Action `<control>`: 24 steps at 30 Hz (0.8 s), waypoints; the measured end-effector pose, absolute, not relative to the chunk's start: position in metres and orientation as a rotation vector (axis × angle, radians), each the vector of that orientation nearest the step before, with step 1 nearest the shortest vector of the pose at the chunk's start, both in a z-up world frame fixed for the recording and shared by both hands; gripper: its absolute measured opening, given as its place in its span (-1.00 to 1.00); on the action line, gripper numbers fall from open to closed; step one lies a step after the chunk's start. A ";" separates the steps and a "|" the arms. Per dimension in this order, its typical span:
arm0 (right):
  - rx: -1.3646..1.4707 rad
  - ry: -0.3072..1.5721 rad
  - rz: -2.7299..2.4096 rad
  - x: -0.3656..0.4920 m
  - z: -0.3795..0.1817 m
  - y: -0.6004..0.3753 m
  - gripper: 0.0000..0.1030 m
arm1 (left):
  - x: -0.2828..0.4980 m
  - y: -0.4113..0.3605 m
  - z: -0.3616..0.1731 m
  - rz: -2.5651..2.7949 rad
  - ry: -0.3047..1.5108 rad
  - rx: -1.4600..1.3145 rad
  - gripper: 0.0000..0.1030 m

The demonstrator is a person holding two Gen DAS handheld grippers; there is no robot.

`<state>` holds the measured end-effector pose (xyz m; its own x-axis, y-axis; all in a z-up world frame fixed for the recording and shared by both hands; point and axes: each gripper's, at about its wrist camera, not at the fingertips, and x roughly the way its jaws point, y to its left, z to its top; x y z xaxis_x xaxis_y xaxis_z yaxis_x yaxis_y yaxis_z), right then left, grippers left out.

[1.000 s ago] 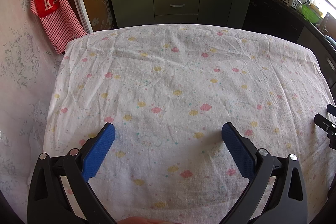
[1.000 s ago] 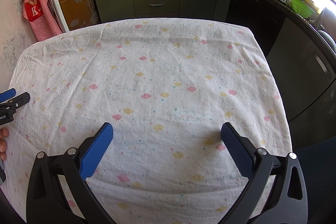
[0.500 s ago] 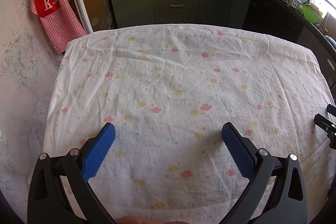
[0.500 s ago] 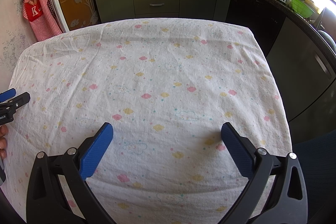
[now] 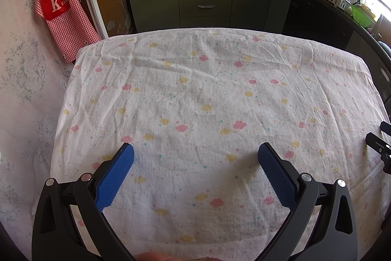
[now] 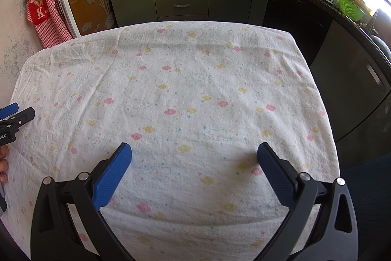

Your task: Collect trash

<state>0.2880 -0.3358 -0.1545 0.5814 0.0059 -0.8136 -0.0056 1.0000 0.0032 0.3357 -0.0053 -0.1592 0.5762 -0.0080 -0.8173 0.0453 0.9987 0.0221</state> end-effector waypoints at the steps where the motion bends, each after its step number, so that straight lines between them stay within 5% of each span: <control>1: 0.000 0.950 0.007 0.288 -0.154 -0.336 0.89 | 0.336 -0.005 -0.159 -0.031 0.956 0.042 0.94; 24: 0.000 0.950 0.007 0.288 -0.154 -0.336 0.89 | 0.334 -0.004 -0.159 -0.031 0.957 0.041 0.94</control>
